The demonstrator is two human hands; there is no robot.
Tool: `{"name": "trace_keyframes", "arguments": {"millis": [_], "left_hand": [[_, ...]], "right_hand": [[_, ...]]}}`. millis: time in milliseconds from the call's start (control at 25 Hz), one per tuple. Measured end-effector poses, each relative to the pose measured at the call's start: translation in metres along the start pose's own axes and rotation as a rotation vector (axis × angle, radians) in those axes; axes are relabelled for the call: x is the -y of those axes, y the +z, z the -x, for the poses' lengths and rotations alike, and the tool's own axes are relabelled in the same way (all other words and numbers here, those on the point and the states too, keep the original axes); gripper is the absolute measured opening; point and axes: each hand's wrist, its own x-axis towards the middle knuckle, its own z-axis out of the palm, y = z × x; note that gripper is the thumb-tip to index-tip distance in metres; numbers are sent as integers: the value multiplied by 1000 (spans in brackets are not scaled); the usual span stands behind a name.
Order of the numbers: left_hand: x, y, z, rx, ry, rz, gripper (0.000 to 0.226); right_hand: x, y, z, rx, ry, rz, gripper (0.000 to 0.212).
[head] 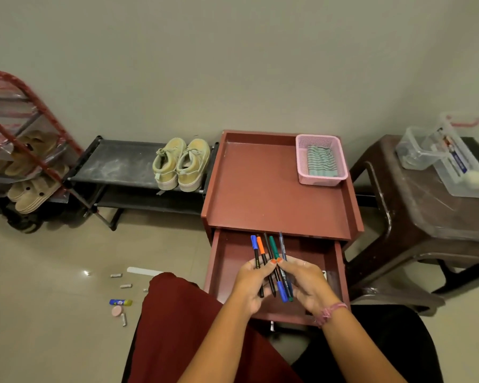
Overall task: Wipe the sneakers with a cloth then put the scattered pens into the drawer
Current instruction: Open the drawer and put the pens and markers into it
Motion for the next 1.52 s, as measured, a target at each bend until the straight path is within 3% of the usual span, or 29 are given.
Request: {"name": "trace_keyframes", "arguments": {"millis": [480,680,880,1120,1520], "left_hand": [[50,15,-69,-118,-160,-167,16],[61,7,-106,-178,-204,-196,16],[77,2,-136,-278,-198,-198,16],[102,-4,-150,-403,-194,-103,13],[107,-14,-148,-447,-212,6,10]], "right_hand": [[-34,-64,-62,-131,192,157,20],[-50,-87,-107,-261,157,229,20],[-72,-104,-158,-349,129,473,35],[-98,-112,-198,-390,78,859,16],[-120,-111,-201,-449,75,1270,22]]}}
